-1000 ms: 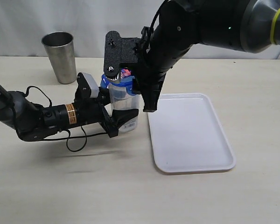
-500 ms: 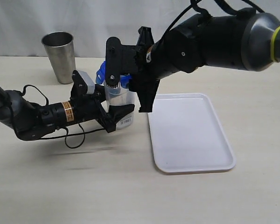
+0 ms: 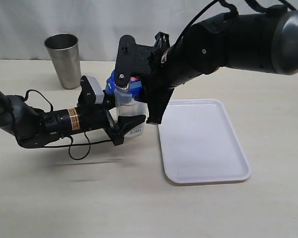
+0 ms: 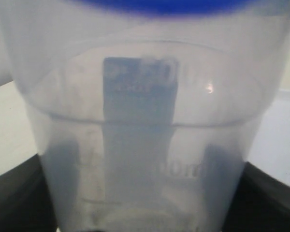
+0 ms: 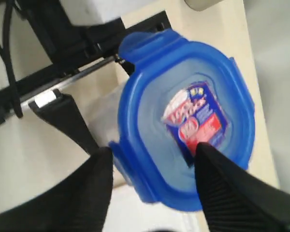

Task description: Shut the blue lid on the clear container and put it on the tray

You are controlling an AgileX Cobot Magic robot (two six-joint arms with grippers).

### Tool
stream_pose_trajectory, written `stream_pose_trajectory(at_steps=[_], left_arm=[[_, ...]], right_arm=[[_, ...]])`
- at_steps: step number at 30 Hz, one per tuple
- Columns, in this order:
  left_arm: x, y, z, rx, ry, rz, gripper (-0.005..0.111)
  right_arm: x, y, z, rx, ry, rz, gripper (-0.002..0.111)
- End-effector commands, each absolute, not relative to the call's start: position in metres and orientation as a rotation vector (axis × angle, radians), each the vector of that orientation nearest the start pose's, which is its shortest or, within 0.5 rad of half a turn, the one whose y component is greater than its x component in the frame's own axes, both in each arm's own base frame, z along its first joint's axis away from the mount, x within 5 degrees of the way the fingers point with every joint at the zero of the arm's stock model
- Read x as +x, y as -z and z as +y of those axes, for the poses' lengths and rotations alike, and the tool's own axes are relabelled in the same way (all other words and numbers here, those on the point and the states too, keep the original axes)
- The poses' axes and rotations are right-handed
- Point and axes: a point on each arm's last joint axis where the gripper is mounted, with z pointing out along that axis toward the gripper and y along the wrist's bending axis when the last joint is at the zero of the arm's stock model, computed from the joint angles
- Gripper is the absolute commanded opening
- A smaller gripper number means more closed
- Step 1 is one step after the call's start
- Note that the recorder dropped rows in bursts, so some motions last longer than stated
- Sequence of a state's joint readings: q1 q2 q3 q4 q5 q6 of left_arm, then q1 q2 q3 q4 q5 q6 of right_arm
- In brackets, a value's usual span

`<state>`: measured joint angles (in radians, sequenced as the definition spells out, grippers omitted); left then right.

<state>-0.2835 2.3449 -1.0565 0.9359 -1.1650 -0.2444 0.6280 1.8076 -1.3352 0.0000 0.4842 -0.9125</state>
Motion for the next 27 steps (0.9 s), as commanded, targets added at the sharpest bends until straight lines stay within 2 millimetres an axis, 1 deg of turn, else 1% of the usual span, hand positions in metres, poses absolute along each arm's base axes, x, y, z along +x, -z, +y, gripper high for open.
stream_pose_trajectory(at_steps=[1, 4, 7, 9, 10, 11, 12, 13, 14, 16, 17, 18, 19, 20, 21, 22, 25, 26, 27], left_arm=[[0.35, -0.053, -0.182, 1.145, 0.799, 1.443, 0.0], [0.352, -0.056, -0.178, 1.156, 0.782, 1.391, 0.0], [0.352, -0.057, -0.174, 1.207, 0.745, 1.32, 0.0], [0.35, -0.056, -0.172, 1.277, 0.71, 1.262, 0.0], [0.349, -0.055, -0.171, 1.311, 0.692, 1.232, 0.0], [0.345, -0.054, -0.172, 1.399, 0.654, 1.147, 0.0], [0.344, -0.054, -0.172, 1.419, 0.643, 1.125, 0.0], [0.343, -0.053, -0.172, 1.44, 0.648, 1.111, 0.0], [0.342, -0.053, -0.172, 1.446, 0.651, 1.108, 0.0], [0.339, -0.052, -0.172, 1.491, 0.662, 1.076, 0.0], [0.336, -0.051, -0.173, 1.548, 0.64, 1.009, 0.0], [0.335, -0.05, -0.173, 1.559, 0.633, 0.994, 0.0], [0.335, -0.05, -0.173, 1.559, 0.633, 0.994, 0.0], [0.335, -0.05, -0.173, 1.559, 0.633, 0.994, 0.0], [0.335, -0.05, -0.173, 1.559, 0.633, 0.994, 0.0], [0.335, -0.051, -0.173, 1.558, 0.632, 0.995, 0.0], [0.335, -0.051, -0.173, 1.558, 0.632, 0.995, 0.0], [0.335, -0.051, -0.173, 1.558, 0.632, 0.995, 0.0], [0.335, -0.051, -0.173, 1.558, 0.632, 0.995, 0.0]], right_arm=[[0.311, -0.264, 0.239, -1.635, -0.072, 1.856, 0.053], [0.302, -0.289, 0.24, -1.629, -0.16, 1.857, 0.053], [0.294, -0.315, 0.24, -1.616, -0.23, 1.865, 0.053], [0.291, -0.331, 0.238, -1.587, -0.279, 1.902, 0.053], [0.289, -0.336, 0.238, -1.59, -0.3, 1.93, 0.052], [0.287, -0.345, 0.235, -1.609, -0.34, 1.984, 0.048], [0.288, -0.346, 0.234, -1.611, -0.353, 2.012, 0.046], [0.289, -0.346, 0.233, -1.639, -0.338, 2.075, 0.044], [0.292, -0.346, 0.233, -1.636, -0.323, 2.092, 0.044], [0.298, -0.338, 0.235, -1.663, -0.301, 2.135, 0.044], [0.303, -0.328, 0.237, -1.694, -0.273, 2.178, 0.044], [0.307, -0.323, 0.238, -1.697, -0.261, 2.202, 0.044], [0.314, -0.313, 0.239, -1.698, -0.211, 2.237, 0.045], [0.317, -0.306, 0.24, -1.707, -0.208, 2.251, 0.049], [0.319, -0.302, 0.242, -1.721, -0.212, 2.253, 0.051], [0.32, -0.298, 0.243, -1.729, -0.212, 2.257, 0.052], [0.327, -0.293, 0.248, -1.753, -0.198, 2.182, 0.052], [0.327, -0.292, 0.25, -1.775, -0.207, 2.149, 0.05], [0.326, -0.293, 0.251, -1.778, -0.227, 2.138, 0.046]])
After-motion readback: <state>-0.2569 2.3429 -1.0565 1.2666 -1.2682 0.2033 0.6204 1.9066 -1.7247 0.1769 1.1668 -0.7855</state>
